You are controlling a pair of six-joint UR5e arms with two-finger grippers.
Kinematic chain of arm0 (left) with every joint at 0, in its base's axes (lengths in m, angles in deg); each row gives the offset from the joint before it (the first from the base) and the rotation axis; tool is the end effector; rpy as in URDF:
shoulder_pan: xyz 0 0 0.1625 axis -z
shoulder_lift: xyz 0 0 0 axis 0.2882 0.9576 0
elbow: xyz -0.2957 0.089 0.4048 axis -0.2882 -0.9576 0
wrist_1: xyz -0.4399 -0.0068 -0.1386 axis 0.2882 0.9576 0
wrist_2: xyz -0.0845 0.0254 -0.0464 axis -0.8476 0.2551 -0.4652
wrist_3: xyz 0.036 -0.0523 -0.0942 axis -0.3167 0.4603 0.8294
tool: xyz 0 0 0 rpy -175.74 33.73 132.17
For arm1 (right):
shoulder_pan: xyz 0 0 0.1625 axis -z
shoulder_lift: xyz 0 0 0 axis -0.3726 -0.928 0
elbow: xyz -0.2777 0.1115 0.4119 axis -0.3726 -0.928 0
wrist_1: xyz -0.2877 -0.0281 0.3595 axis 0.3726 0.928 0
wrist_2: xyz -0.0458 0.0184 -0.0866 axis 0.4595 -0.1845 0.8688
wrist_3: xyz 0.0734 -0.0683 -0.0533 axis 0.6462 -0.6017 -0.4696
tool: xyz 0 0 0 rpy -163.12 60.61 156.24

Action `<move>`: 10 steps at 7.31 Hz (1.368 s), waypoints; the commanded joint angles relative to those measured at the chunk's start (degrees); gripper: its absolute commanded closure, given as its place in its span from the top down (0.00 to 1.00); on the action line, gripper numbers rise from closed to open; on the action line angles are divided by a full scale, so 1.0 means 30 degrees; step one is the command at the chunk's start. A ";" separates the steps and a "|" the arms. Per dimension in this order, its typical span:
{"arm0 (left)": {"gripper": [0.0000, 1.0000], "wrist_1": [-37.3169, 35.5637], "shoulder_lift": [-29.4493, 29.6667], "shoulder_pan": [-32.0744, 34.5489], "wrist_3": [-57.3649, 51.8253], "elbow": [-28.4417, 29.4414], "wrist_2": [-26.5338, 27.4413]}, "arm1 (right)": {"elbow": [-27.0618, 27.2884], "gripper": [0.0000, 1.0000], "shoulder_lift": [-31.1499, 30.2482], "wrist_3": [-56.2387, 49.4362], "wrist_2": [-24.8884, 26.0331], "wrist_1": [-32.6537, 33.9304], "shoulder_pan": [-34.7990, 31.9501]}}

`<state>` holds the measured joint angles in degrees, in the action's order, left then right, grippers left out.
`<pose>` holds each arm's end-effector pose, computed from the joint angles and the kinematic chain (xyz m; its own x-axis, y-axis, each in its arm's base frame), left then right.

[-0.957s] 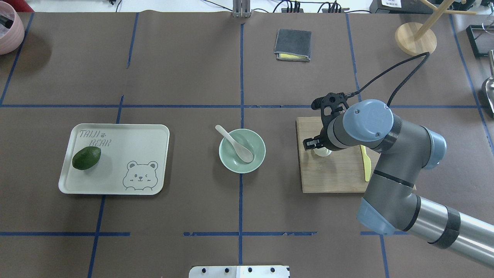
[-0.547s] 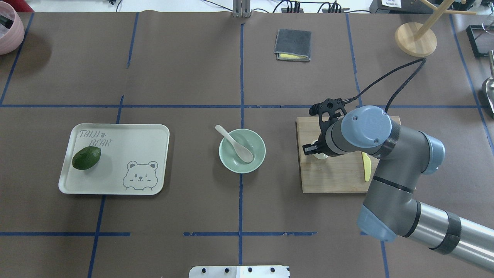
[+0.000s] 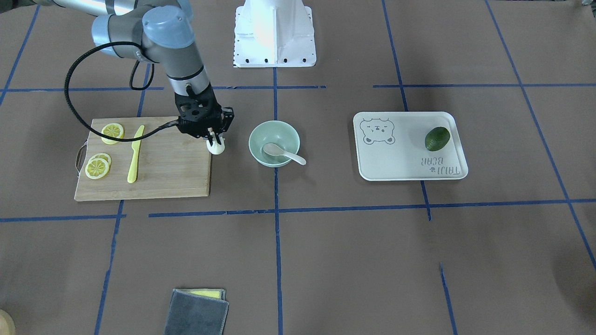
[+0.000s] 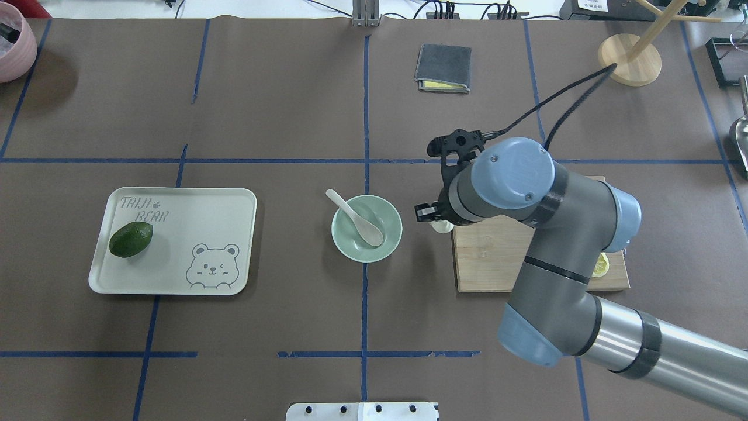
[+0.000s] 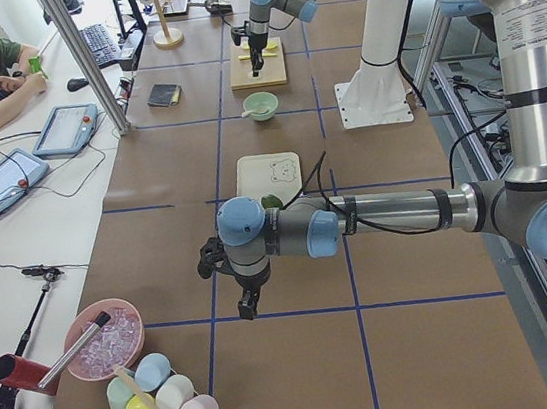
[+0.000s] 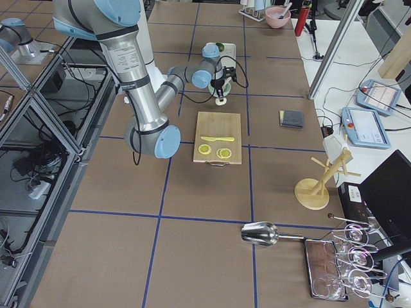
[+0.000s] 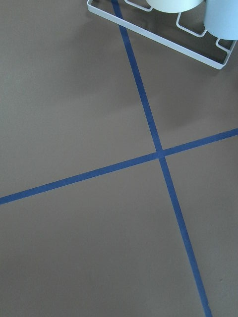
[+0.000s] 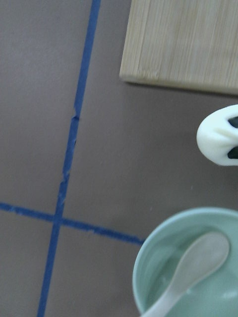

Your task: Put spoon and bun in bowl

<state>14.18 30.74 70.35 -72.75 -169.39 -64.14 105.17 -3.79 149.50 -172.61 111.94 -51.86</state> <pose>-0.0299 -0.4934 0.7243 0.6985 0.2866 -0.6557 -0.1745 0.9568 0.2323 -0.5702 -0.4576 0.2668 0.6657 -0.1742 0.7256 -0.0399 0.9627 0.2678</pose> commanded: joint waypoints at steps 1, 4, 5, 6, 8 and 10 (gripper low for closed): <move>1.00 0.0000 0.0003 -0.0001 0.0000 0.0001 0.0001 | -0.2298 0.00 0.4454 0.2274 0.0538 0.2303 0.0759; 1.00 0.0000 0.0003 -0.0001 0.0000 -0.0087 0.0001 | -0.2610 1.00 0.4062 0.2282 0.2975 0.2333 0.1760; 1.00 0.0000 0.0003 -0.0001 0.0000 -0.0058 0.0001 | -0.1710 1.00 0.3681 0.2050 0.2859 0.2653 0.1731; 1.00 0.0000 0.0003 -0.0001 -0.0029 -0.0028 0.0001 | -0.0077 1.00 0.3532 0.1787 0.2104 0.4715 0.1354; 1.00 0.0000 -0.0026 -0.0001 -0.0029 -0.0028 0.0030 | 0.1140 1.00 0.2922 -0.1856 -0.0875 0.6346 -0.2348; 1.00 -0.0058 -0.0055 0.0028 -0.0029 0.0030 0.0059 | 0.1054 1.00 -0.0053 -1.0035 -0.4421 0.6202 -0.8025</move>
<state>14.09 30.62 70.36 -72.83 -169.40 -64.01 108.28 1.81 134.63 -179.35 130.50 -65.46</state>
